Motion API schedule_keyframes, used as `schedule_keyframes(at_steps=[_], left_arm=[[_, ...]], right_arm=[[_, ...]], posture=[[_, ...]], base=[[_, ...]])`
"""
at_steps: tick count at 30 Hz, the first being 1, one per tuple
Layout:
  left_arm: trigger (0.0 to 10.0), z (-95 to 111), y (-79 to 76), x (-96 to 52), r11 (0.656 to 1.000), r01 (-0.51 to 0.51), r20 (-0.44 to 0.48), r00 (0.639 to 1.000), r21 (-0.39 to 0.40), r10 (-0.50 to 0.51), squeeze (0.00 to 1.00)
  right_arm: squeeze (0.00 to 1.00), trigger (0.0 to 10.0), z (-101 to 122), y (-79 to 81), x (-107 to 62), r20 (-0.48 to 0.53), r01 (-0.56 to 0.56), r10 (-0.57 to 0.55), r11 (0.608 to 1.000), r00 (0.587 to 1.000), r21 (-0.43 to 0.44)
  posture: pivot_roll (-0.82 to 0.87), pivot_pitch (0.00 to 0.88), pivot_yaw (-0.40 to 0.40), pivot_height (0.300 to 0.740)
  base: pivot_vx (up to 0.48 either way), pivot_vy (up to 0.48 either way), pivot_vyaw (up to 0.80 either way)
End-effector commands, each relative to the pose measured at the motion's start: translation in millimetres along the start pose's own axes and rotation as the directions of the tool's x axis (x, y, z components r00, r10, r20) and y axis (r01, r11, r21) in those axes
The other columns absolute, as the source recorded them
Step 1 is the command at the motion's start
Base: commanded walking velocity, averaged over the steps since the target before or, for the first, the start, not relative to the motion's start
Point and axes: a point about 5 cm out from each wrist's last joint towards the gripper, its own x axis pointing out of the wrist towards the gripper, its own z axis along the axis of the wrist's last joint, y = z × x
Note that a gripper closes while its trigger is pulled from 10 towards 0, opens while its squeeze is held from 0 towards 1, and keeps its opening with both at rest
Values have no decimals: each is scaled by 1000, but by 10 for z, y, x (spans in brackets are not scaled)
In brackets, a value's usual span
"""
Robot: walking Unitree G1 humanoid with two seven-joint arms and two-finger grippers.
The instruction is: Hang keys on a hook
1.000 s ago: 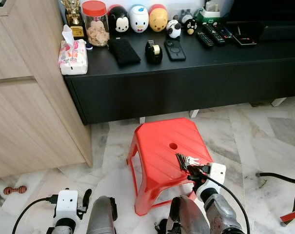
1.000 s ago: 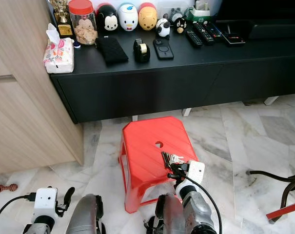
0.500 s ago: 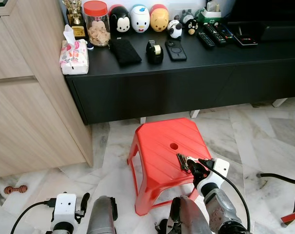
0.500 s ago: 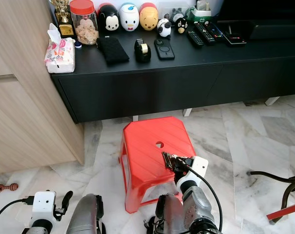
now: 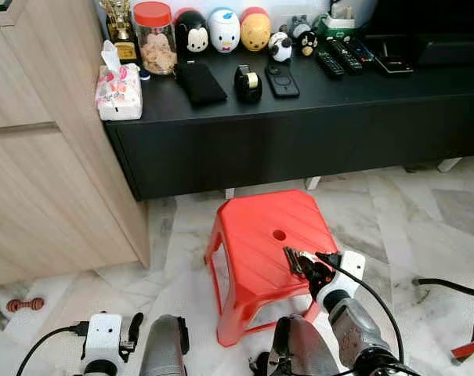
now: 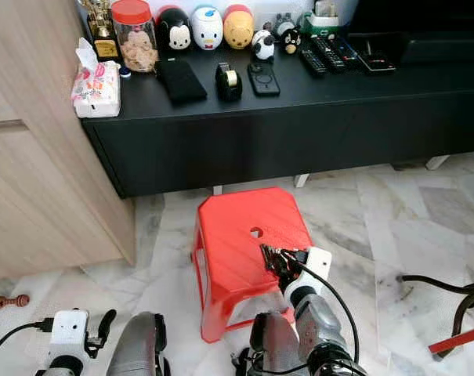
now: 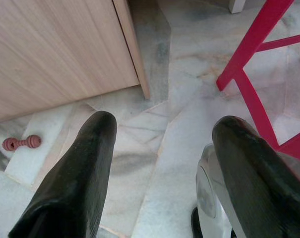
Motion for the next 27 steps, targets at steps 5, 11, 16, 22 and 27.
schedule_keyframes(at_steps=[5, 11, 16, 22, 27], left_arm=[[10000, -80, -14, -76, 1000, 9, -28, 1000, 2, -9, 0], [10000, -87, -10, -94, 1000, 8, -30, 1000, 2, -8, 0], [10000, -88, -11, -102, 1000, 8, -30, 1000, 2, -8, 0], [10000, -103, -16, -119, 1000, 10, -34, 999, 1, -10, 0], [10000, -110, -21, -128, 1000, 11, -36, 999, 0, -11, 0]], right_arm=[[0, 10000, -48, -52, -20, -45, 18, -18, 1000, 999, 2], [0, 10000, -68, -55, -24, -59, 17, -17, 1000, 998, 3], [0, 10000, -114, -71, -42, -80, 24, -24, 1000, 996, 3], [0, 10000, -149, -66, -50, -92, 23, -22, 1000, 995, 7], [0, 10000, -153, -50, -44, -95, 19, -18, 1000, 995, 8]], posture=[[222, 212, -89, 594], [221, 216, -91, 594], [223, 222, -91, 594], [221, 228, -89, 594], [222, 230, -90, 594]], base=[[0, 0, 0], [0, 0, 0], [0, 0, 0], [0, 0, 0], [0, 0, 0]])
